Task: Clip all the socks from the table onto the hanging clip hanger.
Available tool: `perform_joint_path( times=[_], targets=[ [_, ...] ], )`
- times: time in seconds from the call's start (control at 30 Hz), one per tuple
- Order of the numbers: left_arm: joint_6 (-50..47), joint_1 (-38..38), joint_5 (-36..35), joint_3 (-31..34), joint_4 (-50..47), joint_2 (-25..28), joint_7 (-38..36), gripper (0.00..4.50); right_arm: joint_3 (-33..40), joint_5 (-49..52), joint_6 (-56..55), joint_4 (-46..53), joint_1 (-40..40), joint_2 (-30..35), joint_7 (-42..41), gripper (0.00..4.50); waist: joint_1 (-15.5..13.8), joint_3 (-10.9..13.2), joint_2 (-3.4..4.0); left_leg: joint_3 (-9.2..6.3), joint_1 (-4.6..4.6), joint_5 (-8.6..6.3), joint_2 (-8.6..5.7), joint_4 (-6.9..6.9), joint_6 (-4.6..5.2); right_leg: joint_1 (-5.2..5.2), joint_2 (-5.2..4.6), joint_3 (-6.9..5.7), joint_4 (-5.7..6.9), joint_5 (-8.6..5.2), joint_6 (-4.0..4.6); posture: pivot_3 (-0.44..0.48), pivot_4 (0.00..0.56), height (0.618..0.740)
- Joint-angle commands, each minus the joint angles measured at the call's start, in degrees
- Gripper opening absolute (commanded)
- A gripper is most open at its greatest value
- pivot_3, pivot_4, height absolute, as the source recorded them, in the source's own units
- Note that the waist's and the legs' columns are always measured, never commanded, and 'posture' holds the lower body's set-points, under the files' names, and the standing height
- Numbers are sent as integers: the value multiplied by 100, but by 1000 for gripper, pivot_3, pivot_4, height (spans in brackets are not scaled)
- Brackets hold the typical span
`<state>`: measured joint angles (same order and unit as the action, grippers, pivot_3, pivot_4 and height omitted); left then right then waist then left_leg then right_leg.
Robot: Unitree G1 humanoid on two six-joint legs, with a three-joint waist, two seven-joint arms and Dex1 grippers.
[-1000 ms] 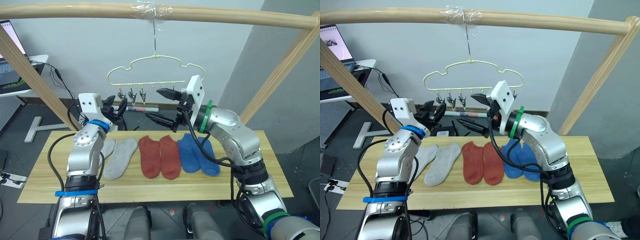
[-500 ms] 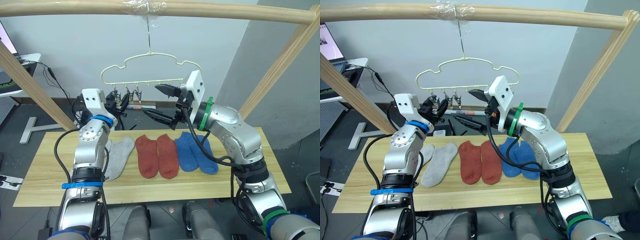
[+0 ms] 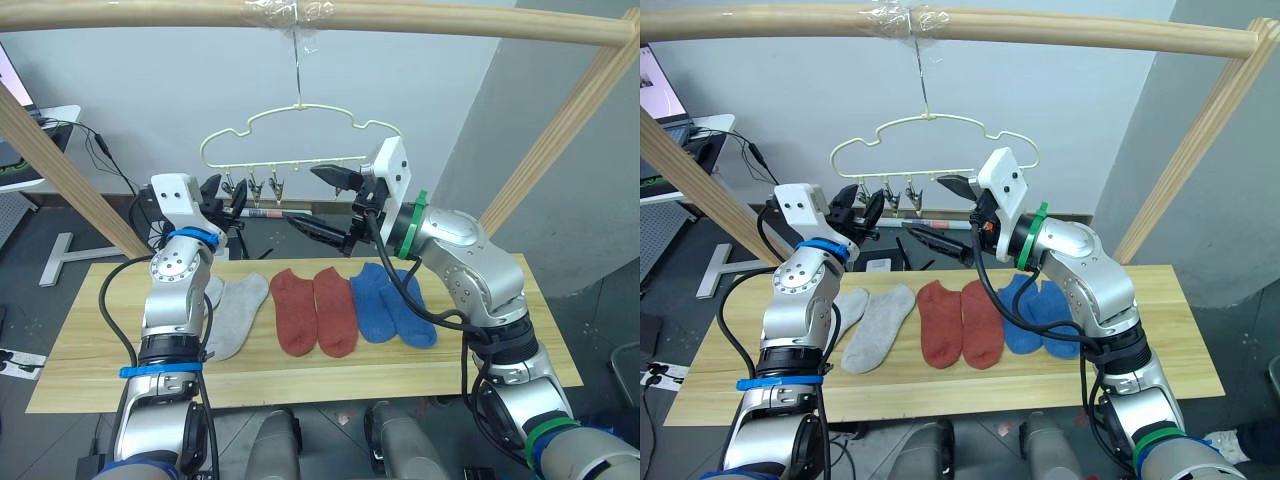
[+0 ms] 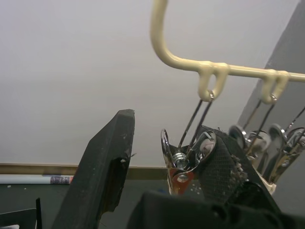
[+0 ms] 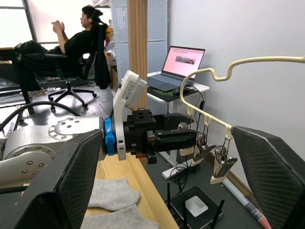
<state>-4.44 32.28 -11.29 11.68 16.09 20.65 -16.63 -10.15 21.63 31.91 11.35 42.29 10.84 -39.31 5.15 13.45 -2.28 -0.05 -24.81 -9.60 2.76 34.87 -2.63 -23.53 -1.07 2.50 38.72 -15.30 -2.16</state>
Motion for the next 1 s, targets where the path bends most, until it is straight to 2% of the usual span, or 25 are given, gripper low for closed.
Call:
perform_joint_path(
  times=[0.03,0.7,0.8,0.93,1.0],
  targets=[
    [96,125,-52,37,-153,11,-36,2330,164,144,-10,147,196,-19,40,4500,0,15,-1,0,0,0,0,0,0,0,0,0,0,0,0,-168,247,740],
    [84,259,-76,44,-89,-38,-173,2330,254,174,30,78,203,-25,122,4500,2,90,-9,1,-6,0,0,-3,-1,-7,0,0,-3,0,-1,-172,248,740],
    [82,253,-133,57,-115,-58,-221,1760,260,174,30,69,212,-28,116,4500,2,91,-9,1,-7,0,1,-3,-1,-8,0,0,-4,0,-1,-173,248,740],
    [55,220,-194,59,-173,-73,-242,622,266,167,27,51,207,-20,111,4500,1,91,-9,2,-8,0,1,-4,-1,-9,0,0,-4,1,-1,-169,248,740],
    [50,211,-220,59,-185,-72,-234,261,260,148,14,35,196,-6,106,4500,1,91,-9,2,-8,0,1,-3,-1,-9,0,0,-3,1,-1,-169,248,740]
  ],
)
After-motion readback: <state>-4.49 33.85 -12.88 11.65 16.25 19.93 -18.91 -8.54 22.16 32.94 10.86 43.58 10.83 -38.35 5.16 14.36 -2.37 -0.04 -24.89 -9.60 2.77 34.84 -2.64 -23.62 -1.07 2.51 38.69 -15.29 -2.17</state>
